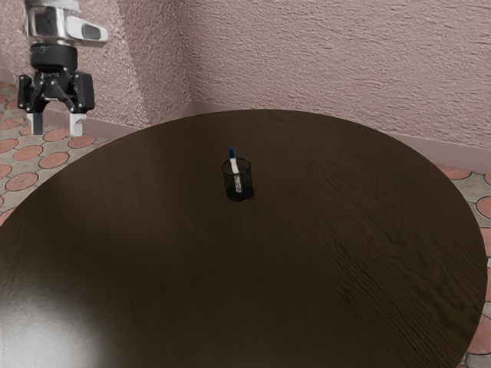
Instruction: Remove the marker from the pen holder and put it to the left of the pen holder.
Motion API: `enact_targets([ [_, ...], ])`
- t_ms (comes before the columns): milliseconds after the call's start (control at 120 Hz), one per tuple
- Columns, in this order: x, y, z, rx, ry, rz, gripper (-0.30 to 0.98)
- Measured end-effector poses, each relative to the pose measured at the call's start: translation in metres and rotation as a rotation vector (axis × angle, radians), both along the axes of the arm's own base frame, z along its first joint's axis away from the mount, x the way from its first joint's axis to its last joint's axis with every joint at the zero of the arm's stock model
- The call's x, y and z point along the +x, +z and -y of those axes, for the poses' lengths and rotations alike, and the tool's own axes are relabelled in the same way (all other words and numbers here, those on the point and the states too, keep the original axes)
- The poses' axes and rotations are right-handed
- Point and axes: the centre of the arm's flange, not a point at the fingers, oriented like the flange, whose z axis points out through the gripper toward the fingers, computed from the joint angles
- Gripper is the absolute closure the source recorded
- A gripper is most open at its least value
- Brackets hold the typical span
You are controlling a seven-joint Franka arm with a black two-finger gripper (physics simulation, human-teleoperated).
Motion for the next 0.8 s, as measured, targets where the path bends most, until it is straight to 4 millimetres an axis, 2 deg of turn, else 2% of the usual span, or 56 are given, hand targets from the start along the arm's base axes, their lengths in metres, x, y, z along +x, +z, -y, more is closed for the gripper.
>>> enact_targets([
  [42,0.013,-0.006,-0.002,0.008,0.005,0.063,0.0],
  [100,0.037,-0.018,0.005,0.01,-0.013,0.135,0.0],
  [125,0.06,-0.028,0.009,0.0,-0.032,0.168,0.0],
  [192,0.138,-0.052,0.024,-0.047,-0.092,0.288,0.0],
  [233,0.178,-0.075,0.031,-0.067,-0.103,0.35,0.0],
  [300,0.223,-0.115,0.037,-0.088,-0.096,0.428,0.0],
  [358,0.251,-0.151,0.042,-0.099,-0.086,0.481,0.0],
  [467,0.284,-0.211,0.043,-0.106,-0.054,0.558,0.0],
  [575,0.302,-0.245,0.038,-0.1,-0.026,0.626,0.0],
  [633,0.308,-0.266,0.022,-0.057,-0.005,0.649,0.01],
  [717,0.317,-0.285,0.012,-0.032,0.013,0.699,0.01],
  [800,0.324,-0.289,0.012,-0.021,0.021,0.759,0.01],
])
